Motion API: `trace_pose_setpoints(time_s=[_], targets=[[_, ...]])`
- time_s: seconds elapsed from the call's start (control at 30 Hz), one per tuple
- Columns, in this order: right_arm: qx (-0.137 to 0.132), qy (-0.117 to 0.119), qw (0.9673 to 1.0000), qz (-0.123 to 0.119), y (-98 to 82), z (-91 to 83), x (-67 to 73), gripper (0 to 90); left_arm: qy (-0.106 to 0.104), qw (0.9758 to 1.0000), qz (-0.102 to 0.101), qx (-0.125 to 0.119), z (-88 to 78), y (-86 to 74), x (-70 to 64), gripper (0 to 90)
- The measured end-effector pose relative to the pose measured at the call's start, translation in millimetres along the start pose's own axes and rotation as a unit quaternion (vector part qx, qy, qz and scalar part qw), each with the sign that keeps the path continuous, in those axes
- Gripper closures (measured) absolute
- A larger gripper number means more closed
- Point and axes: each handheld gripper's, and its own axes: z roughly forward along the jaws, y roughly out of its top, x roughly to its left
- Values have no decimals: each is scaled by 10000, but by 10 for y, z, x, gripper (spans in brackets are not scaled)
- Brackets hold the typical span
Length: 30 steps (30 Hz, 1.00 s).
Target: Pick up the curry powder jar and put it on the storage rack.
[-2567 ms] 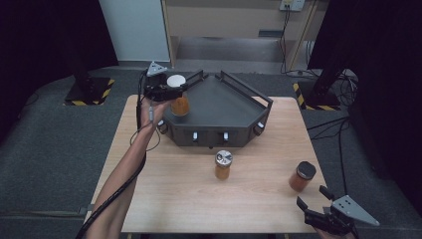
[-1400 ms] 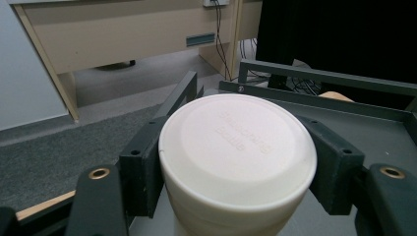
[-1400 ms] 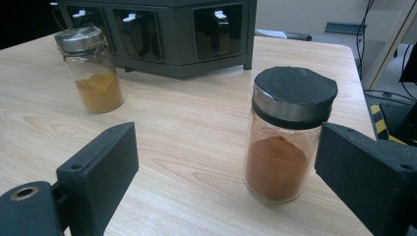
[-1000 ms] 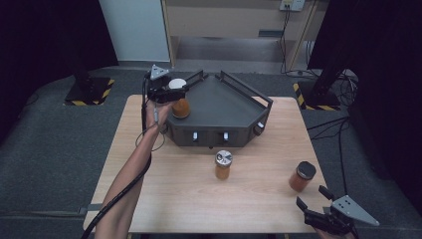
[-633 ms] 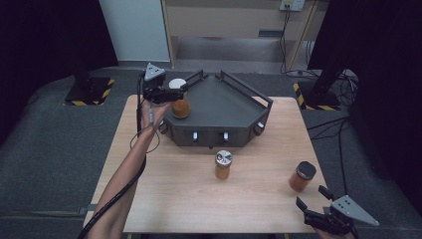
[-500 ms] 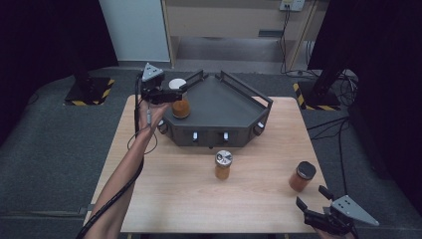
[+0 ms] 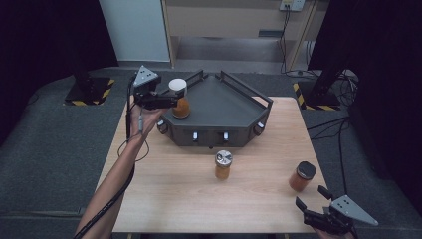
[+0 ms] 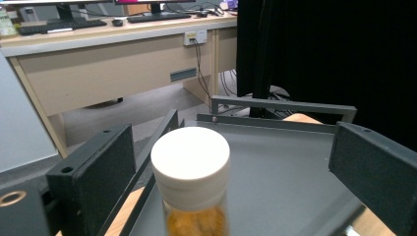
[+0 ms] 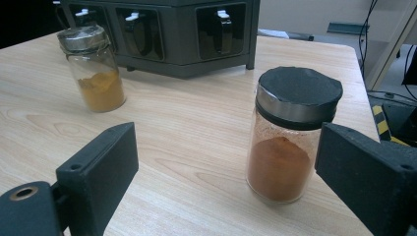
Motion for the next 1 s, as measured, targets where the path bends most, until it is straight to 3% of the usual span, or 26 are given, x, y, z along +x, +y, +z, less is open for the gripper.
trace_pose_setpoints(time_s=[0.43, 1.0], targets=[[6, 0, 10000, -14, 0, 8, 1, 90, -208, 9997, 138, -27, -282, -83, -71, 32], [85, 23, 10000, 22, 16, 24, -1, 77, -460, 9986, 259, -102, -614, -386, -223, 36]])
